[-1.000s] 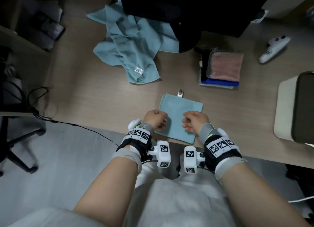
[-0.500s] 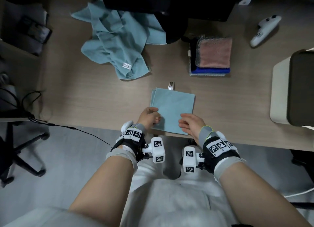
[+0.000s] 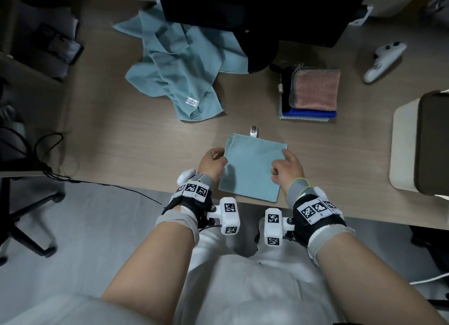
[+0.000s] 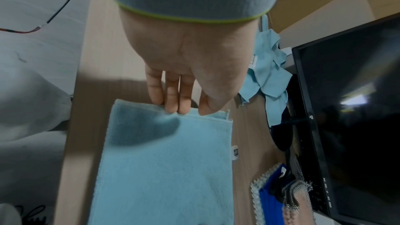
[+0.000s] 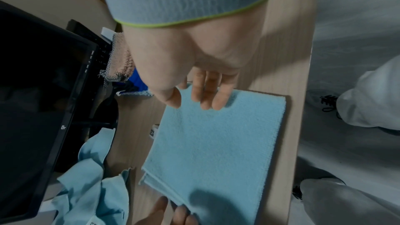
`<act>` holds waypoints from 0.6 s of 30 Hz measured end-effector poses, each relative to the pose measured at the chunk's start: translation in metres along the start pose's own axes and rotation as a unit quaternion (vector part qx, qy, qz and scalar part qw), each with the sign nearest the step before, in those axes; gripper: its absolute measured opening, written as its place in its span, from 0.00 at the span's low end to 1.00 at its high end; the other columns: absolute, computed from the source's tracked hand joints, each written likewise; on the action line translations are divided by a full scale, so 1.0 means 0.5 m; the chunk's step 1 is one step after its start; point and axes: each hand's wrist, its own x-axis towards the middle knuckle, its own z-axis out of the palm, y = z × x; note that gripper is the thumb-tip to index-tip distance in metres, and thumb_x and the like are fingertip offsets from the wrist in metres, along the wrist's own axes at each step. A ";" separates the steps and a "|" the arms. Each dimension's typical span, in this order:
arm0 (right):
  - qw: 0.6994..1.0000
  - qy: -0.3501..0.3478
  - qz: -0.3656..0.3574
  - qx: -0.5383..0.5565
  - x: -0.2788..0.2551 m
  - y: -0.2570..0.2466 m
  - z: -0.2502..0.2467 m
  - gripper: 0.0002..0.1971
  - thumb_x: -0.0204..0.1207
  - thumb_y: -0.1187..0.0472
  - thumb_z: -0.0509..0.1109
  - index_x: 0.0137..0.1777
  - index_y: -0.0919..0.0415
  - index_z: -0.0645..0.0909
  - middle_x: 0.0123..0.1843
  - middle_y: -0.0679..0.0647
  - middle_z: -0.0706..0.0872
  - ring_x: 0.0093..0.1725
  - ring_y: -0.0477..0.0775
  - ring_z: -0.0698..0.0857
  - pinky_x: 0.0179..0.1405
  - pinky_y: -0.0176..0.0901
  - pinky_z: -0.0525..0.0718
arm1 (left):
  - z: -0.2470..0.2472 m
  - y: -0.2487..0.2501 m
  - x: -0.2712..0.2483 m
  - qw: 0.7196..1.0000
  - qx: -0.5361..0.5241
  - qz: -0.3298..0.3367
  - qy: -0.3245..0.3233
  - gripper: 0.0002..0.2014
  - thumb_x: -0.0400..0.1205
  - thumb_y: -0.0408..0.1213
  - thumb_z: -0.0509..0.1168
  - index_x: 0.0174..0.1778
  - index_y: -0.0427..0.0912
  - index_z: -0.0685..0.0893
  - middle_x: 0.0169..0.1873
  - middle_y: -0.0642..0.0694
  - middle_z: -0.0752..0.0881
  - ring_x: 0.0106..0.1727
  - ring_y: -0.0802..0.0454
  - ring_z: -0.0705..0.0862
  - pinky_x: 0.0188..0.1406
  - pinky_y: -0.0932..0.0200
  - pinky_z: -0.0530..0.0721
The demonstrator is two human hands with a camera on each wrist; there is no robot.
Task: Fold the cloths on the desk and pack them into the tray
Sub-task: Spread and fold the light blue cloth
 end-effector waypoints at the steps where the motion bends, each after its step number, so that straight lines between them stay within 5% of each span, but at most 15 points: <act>1: 0.999 0.029 0.002 -0.034 0.008 0.008 -0.006 0.28 0.70 0.62 0.69 0.71 0.47 0.74 0.46 0.47 0.86 0.37 0.49 0.84 0.41 0.47 0.87 | -0.005 -0.003 0.002 1.000 0.023 -0.002 0.012 0.23 0.76 0.29 0.63 0.68 0.46 0.78 0.67 0.38 0.83 0.62 0.34 0.84 0.63 0.40 0.84; 4: 0.985 0.100 0.008 -0.144 0.028 0.031 -0.025 0.26 0.55 0.51 0.70 0.58 0.52 0.83 0.49 0.48 0.90 0.40 0.52 0.88 0.47 0.46 0.88 | -0.015 -0.005 -0.003 0.997 0.064 -0.005 0.041 0.25 0.78 0.33 0.64 0.73 0.44 0.73 0.69 0.45 0.80 0.65 0.39 0.82 0.70 0.43 0.78; 8: 0.971 0.122 0.007 -0.206 0.001 0.027 -0.021 0.14 0.60 0.54 0.74 0.40 0.64 0.85 0.34 0.54 0.85 0.31 0.56 0.83 0.38 0.48 0.86 | -0.012 -0.011 -0.006 0.994 0.103 -0.029 0.031 0.20 0.74 0.40 0.68 0.63 0.44 0.79 0.57 0.38 0.87 0.58 0.37 0.85 0.64 0.44 0.83; 10: 0.966 0.140 0.007 -0.217 -0.015 0.023 -0.022 0.15 0.62 0.54 0.75 0.33 0.68 0.79 0.32 0.57 0.80 0.31 0.57 0.78 0.39 0.51 0.85 | -0.009 -0.020 -0.008 0.991 0.124 -0.037 0.020 0.17 0.71 0.42 0.69 0.56 0.45 0.80 0.52 0.36 0.88 0.51 0.37 0.87 0.58 0.44 0.85; 12: 0.967 0.147 0.031 -0.208 -0.022 0.023 -0.025 0.16 0.65 0.55 0.77 0.34 0.67 0.75 0.35 0.57 0.81 0.35 0.58 0.80 0.42 0.50 0.84 | -0.005 -0.032 -0.009 0.990 0.135 -0.038 0.019 0.16 0.69 0.42 0.70 0.52 0.45 0.81 0.49 0.36 0.89 0.46 0.38 0.86 0.55 0.43 0.85; 16: 0.968 0.041 0.086 -0.232 -0.020 0.044 -0.034 0.20 0.66 0.46 0.76 0.42 0.65 0.85 0.41 0.58 0.88 0.42 0.62 0.88 0.47 0.50 0.87 | 0.002 -0.045 -0.028 0.986 0.161 -0.047 0.007 0.12 0.67 0.45 0.72 0.40 0.45 0.79 0.34 0.45 0.83 0.33 0.45 0.80 0.40 0.47 0.85; 18: 0.970 0.006 0.091 -0.226 -0.027 0.051 -0.042 0.17 0.71 0.47 0.75 0.44 0.63 0.85 0.41 0.56 0.87 0.38 0.59 0.85 0.36 0.43 0.82 | 0.008 -0.047 -0.042 0.984 0.169 -0.060 0.003 0.18 0.65 0.49 0.74 0.42 0.44 0.76 0.35 0.46 0.80 0.35 0.46 0.80 0.34 0.54 0.80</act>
